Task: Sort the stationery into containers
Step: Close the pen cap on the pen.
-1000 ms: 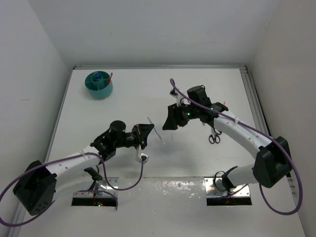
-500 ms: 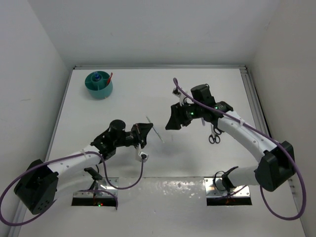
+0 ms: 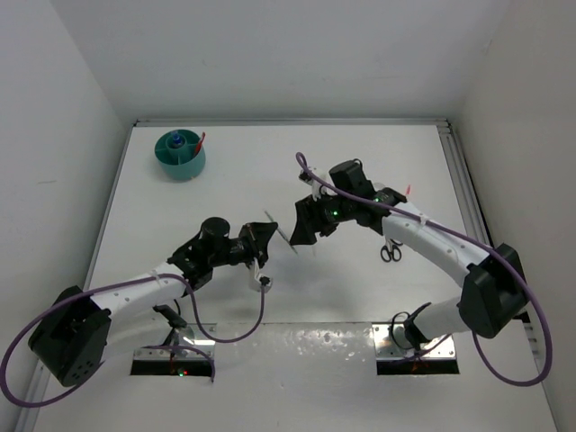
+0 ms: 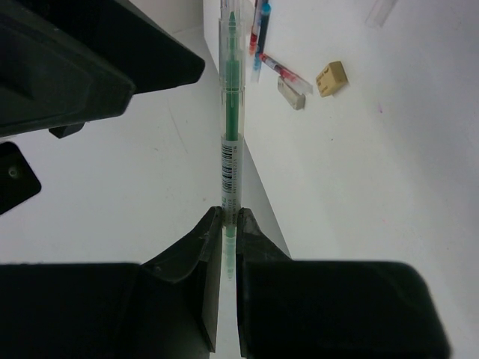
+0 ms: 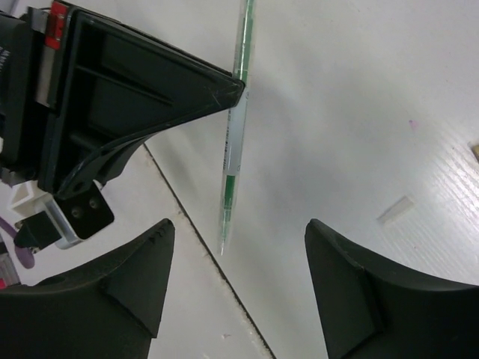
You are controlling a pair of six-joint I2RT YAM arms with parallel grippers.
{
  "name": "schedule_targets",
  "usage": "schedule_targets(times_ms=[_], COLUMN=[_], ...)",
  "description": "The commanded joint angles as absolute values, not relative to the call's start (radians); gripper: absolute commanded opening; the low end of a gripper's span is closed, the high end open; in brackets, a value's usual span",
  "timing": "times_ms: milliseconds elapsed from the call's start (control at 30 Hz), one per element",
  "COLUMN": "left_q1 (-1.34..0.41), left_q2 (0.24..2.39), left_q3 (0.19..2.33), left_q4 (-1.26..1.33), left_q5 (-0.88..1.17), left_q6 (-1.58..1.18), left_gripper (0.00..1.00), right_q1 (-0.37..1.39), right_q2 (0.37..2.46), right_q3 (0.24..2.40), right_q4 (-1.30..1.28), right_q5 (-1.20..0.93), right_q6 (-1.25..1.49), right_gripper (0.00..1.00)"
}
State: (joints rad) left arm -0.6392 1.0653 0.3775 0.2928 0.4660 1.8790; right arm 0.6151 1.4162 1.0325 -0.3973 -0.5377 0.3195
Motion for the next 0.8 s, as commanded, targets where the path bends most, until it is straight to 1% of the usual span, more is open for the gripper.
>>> schedule_targets(times_ms=[0,33,67,167,200,767], left_q1=[-0.623,-0.623,-0.624,-0.623,-0.623,-0.624], left_q2=[1.075,1.075,1.075,1.075,1.078,1.100], left_q3=[0.411,0.413,0.413,0.417,0.419,0.442], left_q4=[0.339,0.342,0.344,0.347,0.347,0.368], left_q5=[0.477,0.477,0.479,0.477,0.476,0.449], left_q6=[1.852,1.845,1.839,1.832,1.830,1.813], left_gripper=[0.00,0.00,0.00,0.00,0.00,0.00], right_q1=[0.646,0.649,0.652,0.660,0.669,0.704], right_q2=[1.439,1.445,1.457,1.476,1.480,1.485], right_q3=[1.034,1.032,1.031,1.032,1.035,1.016], right_q4=[-0.391,-0.391,-0.393,-0.385,-0.382,-0.348], right_q5=[-0.494,-0.486,-0.480,-0.474,-0.474,-0.385], right_q6=[0.293,0.290,0.291,0.295,0.295,0.296], right_gripper=[0.69,0.67,0.63,0.55,0.53,0.53])
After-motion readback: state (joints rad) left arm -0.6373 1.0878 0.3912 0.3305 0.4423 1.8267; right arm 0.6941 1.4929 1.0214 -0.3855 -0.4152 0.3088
